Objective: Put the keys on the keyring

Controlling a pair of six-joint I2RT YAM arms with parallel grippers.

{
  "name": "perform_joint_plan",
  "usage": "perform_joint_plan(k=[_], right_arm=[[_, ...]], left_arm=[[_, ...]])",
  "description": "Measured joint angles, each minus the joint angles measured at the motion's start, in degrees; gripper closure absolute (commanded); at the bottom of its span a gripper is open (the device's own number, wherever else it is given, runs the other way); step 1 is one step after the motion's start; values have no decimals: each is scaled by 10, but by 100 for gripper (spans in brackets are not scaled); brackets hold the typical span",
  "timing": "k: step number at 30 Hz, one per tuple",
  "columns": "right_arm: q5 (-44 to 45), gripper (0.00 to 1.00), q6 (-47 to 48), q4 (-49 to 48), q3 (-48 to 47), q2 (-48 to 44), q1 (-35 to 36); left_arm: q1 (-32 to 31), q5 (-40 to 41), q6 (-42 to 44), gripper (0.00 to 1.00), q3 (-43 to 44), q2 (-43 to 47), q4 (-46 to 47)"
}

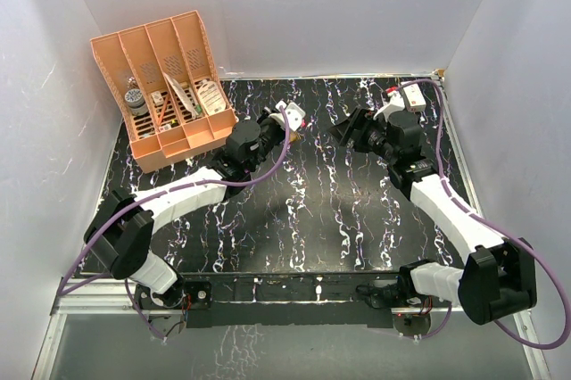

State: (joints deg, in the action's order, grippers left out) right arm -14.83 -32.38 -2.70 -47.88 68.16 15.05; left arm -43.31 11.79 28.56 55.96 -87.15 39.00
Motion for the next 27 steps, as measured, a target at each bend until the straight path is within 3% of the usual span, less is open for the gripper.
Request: perform_joint_plan(k=[7,8,10,11,27], right_arm=[[31,26,15,21,5,-11,0],[33,22,16,23,5,-11,0],[39,4,20,26,5,-11,0],[42,2,22,27,5,-11,0],[82,2,38,31,17,-40,0]], left_arm=[[0,6,4,100,7,0,-10],[0,7,4,100,7,0,-10],[0,9,4,100,7,0,-13],[0,10,4,100,7,0,-15],[0,52,-22,100,49,0,-75]])
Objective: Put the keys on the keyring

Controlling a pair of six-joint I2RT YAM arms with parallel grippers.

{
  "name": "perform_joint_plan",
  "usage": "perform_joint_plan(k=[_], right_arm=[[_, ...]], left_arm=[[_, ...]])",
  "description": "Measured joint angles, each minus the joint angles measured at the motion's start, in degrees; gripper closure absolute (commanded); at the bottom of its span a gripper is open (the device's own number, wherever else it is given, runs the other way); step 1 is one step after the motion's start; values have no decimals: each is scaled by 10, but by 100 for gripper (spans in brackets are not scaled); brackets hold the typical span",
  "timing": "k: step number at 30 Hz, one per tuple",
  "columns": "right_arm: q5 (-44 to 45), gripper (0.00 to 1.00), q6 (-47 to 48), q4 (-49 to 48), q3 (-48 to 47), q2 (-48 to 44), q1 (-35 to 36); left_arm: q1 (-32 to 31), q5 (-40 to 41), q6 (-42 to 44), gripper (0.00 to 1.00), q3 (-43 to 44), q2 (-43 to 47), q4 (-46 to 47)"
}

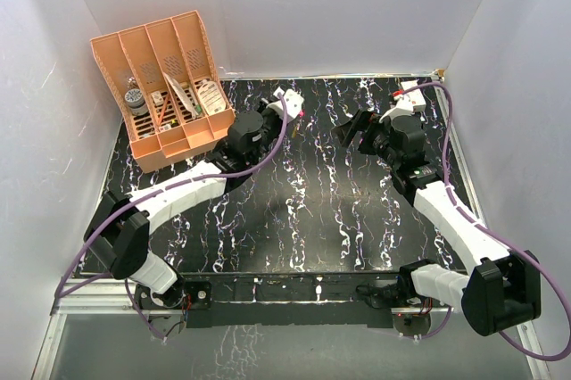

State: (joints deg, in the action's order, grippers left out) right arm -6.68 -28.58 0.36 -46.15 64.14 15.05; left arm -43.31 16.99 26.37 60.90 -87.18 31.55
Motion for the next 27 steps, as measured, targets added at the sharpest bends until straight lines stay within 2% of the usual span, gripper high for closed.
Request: perform_joint_plan(k=[7,15,27], right_arm=[[12,2,0,11,0,0,0],[28,2,2,17,0,-1,0],[117,2,-15,26,12,-54,-4]], left_arm=[[0,22,-31,100,10,-8,-20],[0,37,-73,100,12,-61,-87],[-13,-7,-129,100,40,-96,-156]])
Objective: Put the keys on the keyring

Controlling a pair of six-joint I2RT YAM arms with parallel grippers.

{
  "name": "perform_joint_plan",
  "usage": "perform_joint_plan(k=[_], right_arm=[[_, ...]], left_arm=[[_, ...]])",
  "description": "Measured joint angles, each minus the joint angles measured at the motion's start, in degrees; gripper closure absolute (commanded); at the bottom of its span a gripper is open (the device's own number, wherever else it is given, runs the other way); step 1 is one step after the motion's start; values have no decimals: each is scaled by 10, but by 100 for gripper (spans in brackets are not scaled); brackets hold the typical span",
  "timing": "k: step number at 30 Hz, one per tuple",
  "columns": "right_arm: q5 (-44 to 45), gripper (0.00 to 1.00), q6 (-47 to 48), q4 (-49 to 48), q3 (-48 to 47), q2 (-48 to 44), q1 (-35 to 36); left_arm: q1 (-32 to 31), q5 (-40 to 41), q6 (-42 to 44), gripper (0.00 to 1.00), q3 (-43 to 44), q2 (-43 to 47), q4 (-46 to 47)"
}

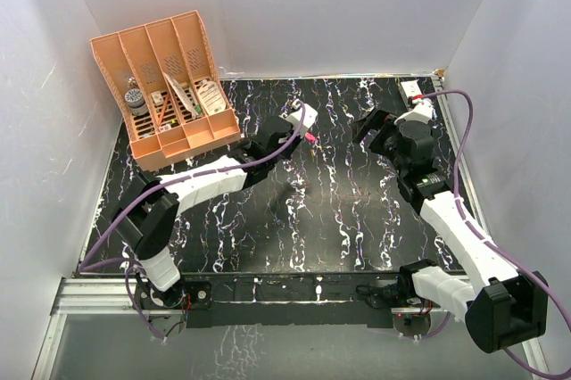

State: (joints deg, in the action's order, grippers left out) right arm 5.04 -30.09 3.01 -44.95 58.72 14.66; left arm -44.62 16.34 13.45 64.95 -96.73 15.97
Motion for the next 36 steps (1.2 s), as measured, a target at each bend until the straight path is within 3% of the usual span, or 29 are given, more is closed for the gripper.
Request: perform_joint_plan(k=[6,8,10,12,14,15,21,24,26,36], right_arm=[[11,2,-1,0,0,-3,-2],[10,2,-2,0,0,-3,-3],[10,2,-3,0,0,-2,-3],[9,2,-3,0,0,-2,-4],[8,2,-4,0,0,-2,-5],[7,2,-4,0,0,-2,-5],[-6,2,-4,-1,1,-1,-5],[-16,2,-2,-2,3,-1,-5],[-26,2,0,-3,6,-1,-5],[-48,2,15,-5,16,1,-5]], left_arm=[[-5,-14,-22,100,22,-46,-18],[-5,-15,-28,95,26,-63,-35],[-5,-14,-32,84,28,-76,-49],[-5,-10,-35,80,28,-80,-64],[-5,-4,-36,59,29,-80,-70],[-5,2,-37,53,31,-80,-70],[-5,76,-45,33,33,-76,-71],[-5,115,-51,11,33,-64,-70],[-5,134,-59,2,27,-50,-62],[-5,155,-146,1,5,56,-79]])
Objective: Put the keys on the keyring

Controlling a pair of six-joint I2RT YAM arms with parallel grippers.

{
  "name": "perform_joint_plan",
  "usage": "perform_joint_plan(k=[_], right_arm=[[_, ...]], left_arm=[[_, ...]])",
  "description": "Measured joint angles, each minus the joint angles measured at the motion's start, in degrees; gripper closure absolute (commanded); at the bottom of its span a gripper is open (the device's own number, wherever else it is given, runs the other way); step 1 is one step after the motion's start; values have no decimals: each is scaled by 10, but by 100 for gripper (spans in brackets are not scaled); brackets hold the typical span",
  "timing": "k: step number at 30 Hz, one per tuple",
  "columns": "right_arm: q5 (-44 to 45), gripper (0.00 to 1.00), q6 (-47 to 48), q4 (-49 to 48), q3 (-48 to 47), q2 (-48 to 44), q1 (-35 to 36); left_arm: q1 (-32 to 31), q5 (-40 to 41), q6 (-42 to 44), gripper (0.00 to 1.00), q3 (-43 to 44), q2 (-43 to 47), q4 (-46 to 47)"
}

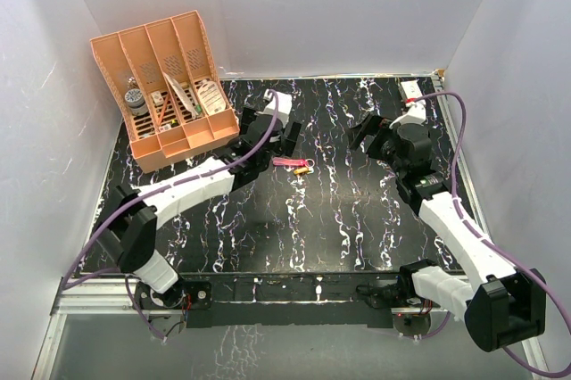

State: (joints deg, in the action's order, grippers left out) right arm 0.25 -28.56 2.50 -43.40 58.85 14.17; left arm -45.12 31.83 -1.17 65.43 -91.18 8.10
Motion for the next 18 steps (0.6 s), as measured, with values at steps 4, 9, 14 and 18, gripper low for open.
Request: perform_joint_plan(k=[4,9,14,18], right_arm=[[40,2,-12,5,8,-3,0],[86,2,-30,7,11,-12,0],[100,2,-42,7,11,-14,0],[99,2,-47,13,11,-14,0]], left_arm=[[-2,-18,-13,2,-11,43,0],[-11,-30,-15,2,-53,139,28],[-16,-3,-15,2,-56,168,56],[-16,15,-19,2,-60,164,45]])
